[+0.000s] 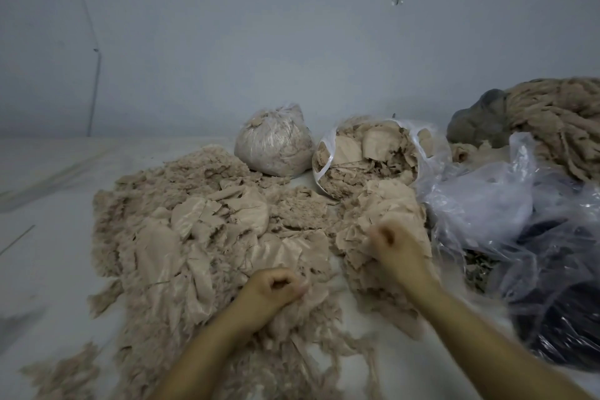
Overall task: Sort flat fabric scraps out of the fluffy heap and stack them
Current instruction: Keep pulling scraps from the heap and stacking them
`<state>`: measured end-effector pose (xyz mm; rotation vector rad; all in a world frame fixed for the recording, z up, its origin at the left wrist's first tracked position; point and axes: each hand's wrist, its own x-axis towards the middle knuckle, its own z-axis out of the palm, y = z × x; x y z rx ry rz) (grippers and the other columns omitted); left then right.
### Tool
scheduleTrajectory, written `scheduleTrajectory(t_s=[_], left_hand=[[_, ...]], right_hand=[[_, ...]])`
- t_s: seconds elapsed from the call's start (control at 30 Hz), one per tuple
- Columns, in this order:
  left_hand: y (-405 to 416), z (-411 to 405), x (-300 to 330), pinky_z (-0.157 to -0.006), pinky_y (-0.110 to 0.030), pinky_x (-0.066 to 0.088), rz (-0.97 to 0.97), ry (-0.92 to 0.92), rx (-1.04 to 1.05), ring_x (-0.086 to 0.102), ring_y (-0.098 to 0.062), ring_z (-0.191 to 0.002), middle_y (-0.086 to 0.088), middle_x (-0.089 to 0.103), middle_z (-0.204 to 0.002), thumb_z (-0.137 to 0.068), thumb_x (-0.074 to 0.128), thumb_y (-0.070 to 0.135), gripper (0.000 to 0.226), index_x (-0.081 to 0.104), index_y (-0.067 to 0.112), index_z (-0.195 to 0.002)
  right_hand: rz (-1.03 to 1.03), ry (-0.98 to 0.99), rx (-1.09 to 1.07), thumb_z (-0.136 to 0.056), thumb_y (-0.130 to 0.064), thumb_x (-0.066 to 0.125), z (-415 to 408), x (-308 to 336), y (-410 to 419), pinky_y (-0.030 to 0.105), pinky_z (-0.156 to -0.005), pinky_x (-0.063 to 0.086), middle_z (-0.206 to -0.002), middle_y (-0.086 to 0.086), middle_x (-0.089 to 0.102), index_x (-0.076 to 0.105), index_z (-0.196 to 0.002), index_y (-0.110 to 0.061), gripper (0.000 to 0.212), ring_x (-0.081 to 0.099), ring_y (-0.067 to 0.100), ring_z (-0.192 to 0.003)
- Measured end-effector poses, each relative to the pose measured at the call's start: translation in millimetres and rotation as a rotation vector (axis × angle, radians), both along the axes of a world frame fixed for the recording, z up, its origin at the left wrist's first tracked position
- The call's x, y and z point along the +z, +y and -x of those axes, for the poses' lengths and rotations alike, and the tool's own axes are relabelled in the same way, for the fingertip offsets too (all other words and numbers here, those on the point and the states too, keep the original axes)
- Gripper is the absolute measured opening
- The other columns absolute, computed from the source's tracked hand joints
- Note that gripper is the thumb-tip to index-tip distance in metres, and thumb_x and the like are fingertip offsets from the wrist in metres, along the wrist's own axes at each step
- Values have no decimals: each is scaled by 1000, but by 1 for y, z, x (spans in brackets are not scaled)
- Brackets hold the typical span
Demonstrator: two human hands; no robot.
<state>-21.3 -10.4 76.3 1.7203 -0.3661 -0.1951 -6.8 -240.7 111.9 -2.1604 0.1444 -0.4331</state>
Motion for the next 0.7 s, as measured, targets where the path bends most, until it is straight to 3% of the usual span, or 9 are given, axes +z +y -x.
scheduleTrajectory(t_s=[0.07, 0.13, 0.27, 0.33, 0.4, 0.5, 0.57, 0.63, 0.7], left_hand=[[-7, 2, -1, -50, -17, 46, 58, 126, -46, 60, -9, -56, -2, 65, -64, -84, 60, 39, 29, 70, 18, -65], [-12, -1, -4, -48, -20, 48, -5, 81, 2, 59, -14, -53, -4, 65, -61, -89, 59, 32, 29, 69, 19, -65], [-12, -8, -11, -72, -11, 46, -349, -176, 158, 62, -8, -86, 11, 66, -90, -88, 65, 20, 8, 64, 28, -88], [-9, -8, -12, -77, -9, 40, -413, -131, 138, 54, -5, -102, 17, 55, -107, -84, 68, 33, 31, 51, 33, -110], [-7, -9, -11, -81, -13, 42, -314, 31, 98, 52, -7, -107, 16, 52, -112, -81, 71, 39, 44, 47, 31, -117], [-5, -8, -8, -75, -32, 49, 9, 218, -10, 62, -19, -85, -6, 68, -95, -83, 70, 25, 21, 70, 10, -96], [-7, -6, -6, -65, -27, 49, 138, 241, -5, 62, -15, -72, -6, 68, -80, -86, 65, 19, 11, 69, 10, -83], [-11, -6, -4, -63, -24, 50, 199, 208, 3, 64, -12, -71, -3, 69, -78, -89, 59, 18, 10, 64, 9, -87], [-14, -6, 1, -63, -23, 51, 236, 176, 2, 66, -12, -74, -3, 72, -81, -88, 59, 21, 16, 64, 7, -94]], right_hand=[[-6, 255, 204, -94, -38, 54, 15, -33, 28, 22, -65, 45, -75, -4, 61, 56, -75, -24, 24, 59, 18, -76], [42, 387, 226, -89, -44, 60, 20, -58, 43, 22, -64, 41, -81, -5, 62, 63, -84, -20, 25, 56, 10, -75], [-271, 278, 290, -85, -18, 70, 21, -66, 55, 19, -62, 41, -68, -5, 56, 59, -71, -19, 18, 51, 7, -64], [-321, 174, 362, -86, -9, 67, 23, -60, 55, 21, -63, 40, -64, -9, 54, 55, -70, -19, 23, 49, 7, -63], [-500, 129, 441, -89, -3, 61, 26, -53, 53, 26, -61, 37, -62, -2, 49, 52, -72, -14, 22, 44, 13, -62], [-685, 91, 464, -89, -1, 60, 27, -47, 42, 29, -62, 40, -59, 1, 43, 50, -76, -9, 18, 41, 14, -60], [-680, 56, 474, -87, -1, 62, 29, -46, 36, 23, -59, 40, -57, -4, 42, 50, -79, -8, 16, 40, 9, -56], [-695, 48, 478, -84, -4, 65, 32, -46, 34, 23, -59, 40, -59, -3, 45, 54, -91, -2, 13, 42, 11, -58], [-681, 75, 501, -81, -15, 68, 33, -46, 33, 32, -67, 44, -67, 8, 50, 57, -105, 7, 35, 47, 23, -67]])
